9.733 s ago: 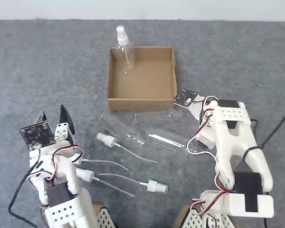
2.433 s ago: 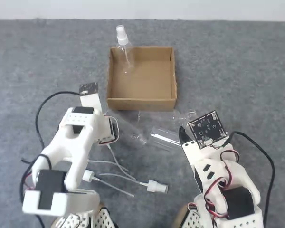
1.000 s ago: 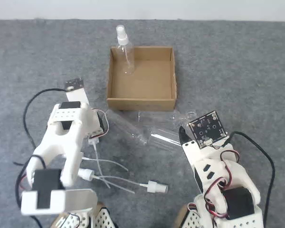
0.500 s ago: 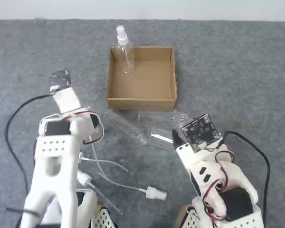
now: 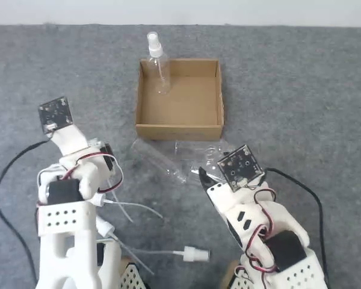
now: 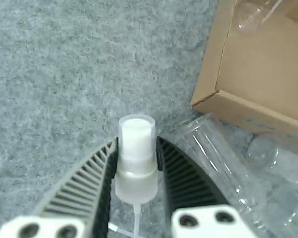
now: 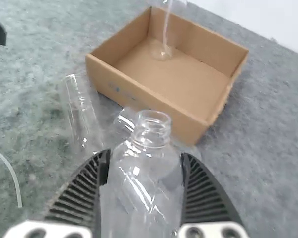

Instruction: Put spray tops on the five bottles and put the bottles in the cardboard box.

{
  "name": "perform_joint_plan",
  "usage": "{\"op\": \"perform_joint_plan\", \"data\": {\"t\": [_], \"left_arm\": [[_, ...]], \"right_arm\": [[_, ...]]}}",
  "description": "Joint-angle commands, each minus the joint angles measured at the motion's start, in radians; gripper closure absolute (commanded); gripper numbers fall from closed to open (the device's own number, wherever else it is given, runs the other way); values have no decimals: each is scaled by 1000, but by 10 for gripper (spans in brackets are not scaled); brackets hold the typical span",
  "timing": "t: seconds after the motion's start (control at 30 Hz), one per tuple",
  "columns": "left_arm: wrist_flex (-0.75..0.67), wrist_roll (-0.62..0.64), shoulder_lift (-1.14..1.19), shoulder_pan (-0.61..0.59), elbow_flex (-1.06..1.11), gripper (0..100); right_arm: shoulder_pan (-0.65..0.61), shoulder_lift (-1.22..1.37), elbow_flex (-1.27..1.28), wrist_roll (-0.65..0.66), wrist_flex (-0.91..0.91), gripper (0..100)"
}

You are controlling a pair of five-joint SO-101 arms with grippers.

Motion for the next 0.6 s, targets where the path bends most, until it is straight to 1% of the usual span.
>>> {"op": "perform_joint_plan", "data": {"t": [0.0,0.17,0.33,0.57], "left_arm": [[-26,2,-80,-6,-1,989],[-29,2,-135,-6,36,989],[-25,-2,-226,-9,85,989],[-25,-2,-408,-84,157,989]], "right_arm": [[-31,-16,3,-15,-44,972],[-74,-16,38,-14,-73,972],[-84,-16,74,-14,-120,972],[-84,-16,86,-12,-133,972]]}}
